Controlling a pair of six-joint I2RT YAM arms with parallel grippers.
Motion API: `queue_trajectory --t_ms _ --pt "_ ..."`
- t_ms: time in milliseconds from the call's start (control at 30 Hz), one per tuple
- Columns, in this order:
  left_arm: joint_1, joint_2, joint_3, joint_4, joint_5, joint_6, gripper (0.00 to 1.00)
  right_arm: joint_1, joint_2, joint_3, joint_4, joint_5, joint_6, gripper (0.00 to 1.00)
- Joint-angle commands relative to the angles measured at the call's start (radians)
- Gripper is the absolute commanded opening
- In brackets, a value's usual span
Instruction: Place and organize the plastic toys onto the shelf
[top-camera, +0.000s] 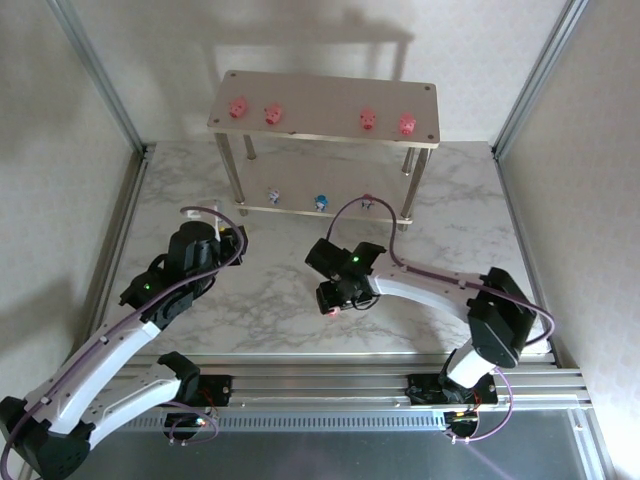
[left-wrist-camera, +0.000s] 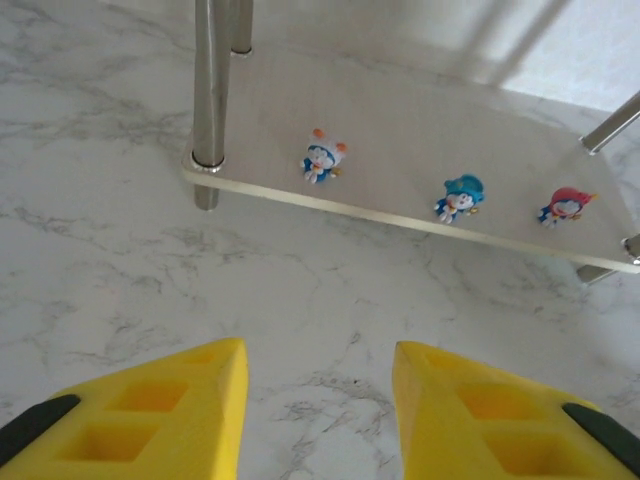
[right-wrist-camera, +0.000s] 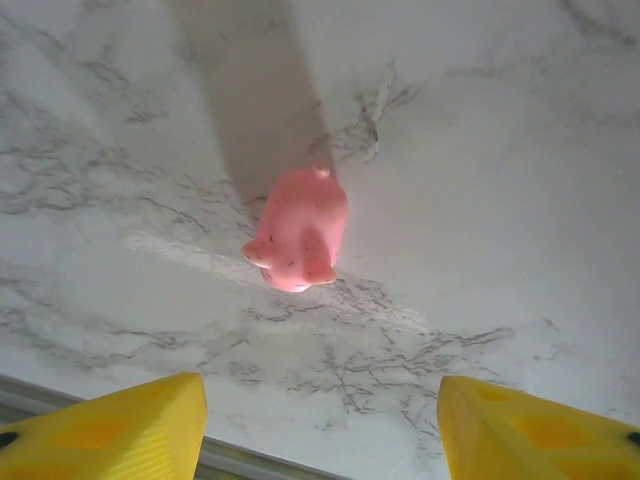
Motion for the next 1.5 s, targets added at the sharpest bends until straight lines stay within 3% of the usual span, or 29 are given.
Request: queue_trajectory --t_ms 0,300,733,1033,1333,1467 --pt "-0.008 -0.003 -0.001 0.016 -0.034 -0.006 0.44 0.016 0.039 0.021 -0.002 -0.008 0.083 0.63" --pt "0.011 -0.003 -0.024 0.040 -0.016 0.035 0.46 0.023 0.152 0.065 0.051 -0.041 0.108 0.57" --pt "0.056 -0.017 -0.047 0.042 0.007 0.064 0.47 0.018 0.252 0.123 0.034 0.011 0.108 0.51" --pt "0.065 -0.017 -0.056 0.042 0.004 0.070 0.47 0.011 0.273 0.103 0.058 0.013 0.105 0.34" --pt "0.069 -0.014 -0.060 0.054 0.010 0.065 0.47 -0.002 0.193 0.086 0.061 0.069 0.077 0.00" --pt "0.069 -0.013 -0.058 0.063 0.021 0.061 0.47 -0.006 0.184 0.087 0.066 0.069 0.050 0.00"
